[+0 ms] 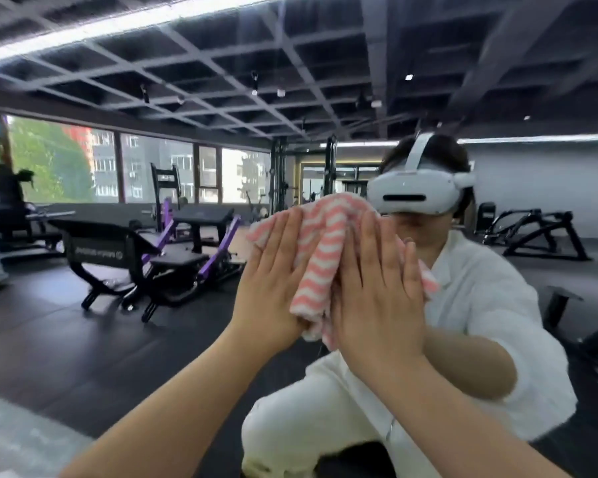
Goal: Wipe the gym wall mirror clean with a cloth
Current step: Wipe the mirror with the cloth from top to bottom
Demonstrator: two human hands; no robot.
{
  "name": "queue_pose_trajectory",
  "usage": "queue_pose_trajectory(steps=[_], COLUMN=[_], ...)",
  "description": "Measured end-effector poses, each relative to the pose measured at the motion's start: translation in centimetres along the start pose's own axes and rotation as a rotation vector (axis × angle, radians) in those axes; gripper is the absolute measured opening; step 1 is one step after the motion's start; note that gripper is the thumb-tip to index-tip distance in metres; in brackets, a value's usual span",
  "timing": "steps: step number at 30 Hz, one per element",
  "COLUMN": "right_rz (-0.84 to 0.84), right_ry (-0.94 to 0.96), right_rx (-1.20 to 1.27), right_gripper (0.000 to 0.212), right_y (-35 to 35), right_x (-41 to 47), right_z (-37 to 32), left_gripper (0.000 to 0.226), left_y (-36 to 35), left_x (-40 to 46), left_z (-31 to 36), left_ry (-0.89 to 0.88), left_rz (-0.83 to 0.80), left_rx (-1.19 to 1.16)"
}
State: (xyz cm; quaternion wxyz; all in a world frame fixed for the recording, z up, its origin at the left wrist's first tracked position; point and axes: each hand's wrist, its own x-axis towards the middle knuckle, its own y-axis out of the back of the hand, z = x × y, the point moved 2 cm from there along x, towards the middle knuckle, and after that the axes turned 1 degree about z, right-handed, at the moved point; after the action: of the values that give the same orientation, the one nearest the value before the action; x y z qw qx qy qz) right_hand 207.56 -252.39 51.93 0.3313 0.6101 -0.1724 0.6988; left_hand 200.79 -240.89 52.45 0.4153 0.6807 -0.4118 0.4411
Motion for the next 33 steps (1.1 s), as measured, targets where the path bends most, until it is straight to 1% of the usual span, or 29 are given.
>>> queue_pose_trajectory(steps=[3,5,8,10,13,14,16,18,20,21,23,24,27,28,33], right_rz=[0.074,0.109,0.098,0.086,0.069,0.065,0.058,0.051,0.069,0.051,-0.029,-0.057,-0.091,-0.101,-0.234], right_ry=[0.017,0.013,-0.02,-0.026,0.003,0.015,0.0,-0.083,-0.207,-0.279,-0.415,-0.473,-0.623,-0.645,-0.71], right_rx=[-0.016,-0.004,-0.029,-0.069,-0.105,-0.116,-0.178,-0.233,-0.291,-0.316,-0.324,-0.303,-0.157,-0.132,-0.118], right_gripper=[0.063,0.063,0.067,0.068,0.063,0.06,0.056,0.054,0.055,0.059,0.082,0.085,0.062,0.06,0.063], right_y=[-0.5,-1.0,-1.9,-2.3,-2.0,-1.7,-0.8,0.1,0.8,1.0,0.9,1.1,1.2,1.0,-0.4], right_x=[3.8,6.6,9.6,11.2,12.7,12.9,12.9,12.4,12.2,12.2,12.4,12.5,13.0,13.1,13.4], right_z=[-1.8,-4.0,-6.3,-7.5,-7.0,-6.3,-4.5,-3.4,-4.1,-4.7,-6.3,-7.1,-9.2,-9.8,-10.6], left_gripper=[0.078,0.076,0.08,0.078,0.083,0.081,0.066,0.056,0.055,0.056,0.061,0.064,0.063,0.063,0.068], left_y=[0.8,1.6,2.1,2.5,2.6,2.6,2.6,2.4,2.1,2.0,1.9,1.9,1.9,1.9,1.7], left_x=[1.8,2.4,3.7,5.0,6.8,7.1,7.3,7.3,7.3,7.4,7.4,7.3,7.0,6.9,6.9], left_z=[-3.9,-7.2,-10.6,-12.6,-14.5,-14.7,-14.7,-14.1,-13.6,-13.6,-13.6,-13.5,-13.5,-13.6,-13.6], left_ry=[-0.032,-0.003,0.004,-0.016,-0.068,-0.082,-0.087,-0.089,-0.106,-0.116,-0.131,-0.14,-0.172,-0.176,-0.194], left_rz=[0.081,0.085,0.081,0.091,0.095,0.106,0.155,0.191,0.191,0.187,0.171,0.167,0.173,0.18,0.222], left_rx=[0.031,0.048,0.045,0.026,0.004,-0.029,-0.097,-0.139,-0.158,-0.161,-0.167,-0.165,-0.194,-0.211,-0.248])
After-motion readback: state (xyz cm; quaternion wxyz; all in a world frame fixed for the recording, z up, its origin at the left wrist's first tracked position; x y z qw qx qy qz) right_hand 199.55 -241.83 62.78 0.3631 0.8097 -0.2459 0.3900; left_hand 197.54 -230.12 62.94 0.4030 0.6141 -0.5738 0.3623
